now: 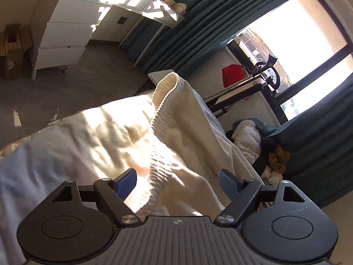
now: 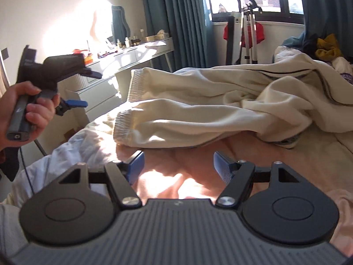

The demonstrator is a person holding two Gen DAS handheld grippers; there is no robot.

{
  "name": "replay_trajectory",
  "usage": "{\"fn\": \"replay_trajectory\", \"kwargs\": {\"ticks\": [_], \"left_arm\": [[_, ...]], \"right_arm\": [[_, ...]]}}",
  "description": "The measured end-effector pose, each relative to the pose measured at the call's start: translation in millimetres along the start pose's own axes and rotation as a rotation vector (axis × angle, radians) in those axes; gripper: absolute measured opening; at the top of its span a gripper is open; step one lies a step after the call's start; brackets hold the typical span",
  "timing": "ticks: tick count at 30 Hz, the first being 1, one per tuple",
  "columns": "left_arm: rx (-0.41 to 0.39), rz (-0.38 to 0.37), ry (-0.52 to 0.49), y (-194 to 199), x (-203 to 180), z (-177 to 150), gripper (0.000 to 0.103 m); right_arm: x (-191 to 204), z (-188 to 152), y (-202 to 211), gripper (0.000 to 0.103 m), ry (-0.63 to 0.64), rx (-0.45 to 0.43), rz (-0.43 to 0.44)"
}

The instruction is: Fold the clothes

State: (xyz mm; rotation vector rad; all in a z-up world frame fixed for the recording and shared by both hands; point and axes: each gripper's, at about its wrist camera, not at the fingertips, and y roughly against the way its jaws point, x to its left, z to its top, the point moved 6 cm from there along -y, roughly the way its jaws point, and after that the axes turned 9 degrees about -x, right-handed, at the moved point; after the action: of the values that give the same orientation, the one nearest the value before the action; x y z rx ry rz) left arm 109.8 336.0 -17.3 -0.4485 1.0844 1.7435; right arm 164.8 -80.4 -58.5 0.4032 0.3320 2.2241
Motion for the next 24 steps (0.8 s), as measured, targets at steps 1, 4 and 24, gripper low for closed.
{"fn": "replay_trajectory", "kwargs": {"ticks": [1, 4, 24], "left_arm": [[0.021, -0.011, 0.039, 3.9, 0.3, -14.6, 0.083], [0.099, -0.027, 0.169, -0.1, 1.2, -60.5, 0.083], [0.163, 0.004, 0.347, -93.0, 24.9, -139.2, 0.078]], "right_arm": [[-15.8, 1.0, 7.9, 0.072, -0.022, -0.007, -0.032], [-73.1, 0.1, 31.3, 0.072, -0.200, -0.040, -0.125], [-323.0, -67.1, -38.9, 0.070, -1.202, -0.237, -0.298]]}}
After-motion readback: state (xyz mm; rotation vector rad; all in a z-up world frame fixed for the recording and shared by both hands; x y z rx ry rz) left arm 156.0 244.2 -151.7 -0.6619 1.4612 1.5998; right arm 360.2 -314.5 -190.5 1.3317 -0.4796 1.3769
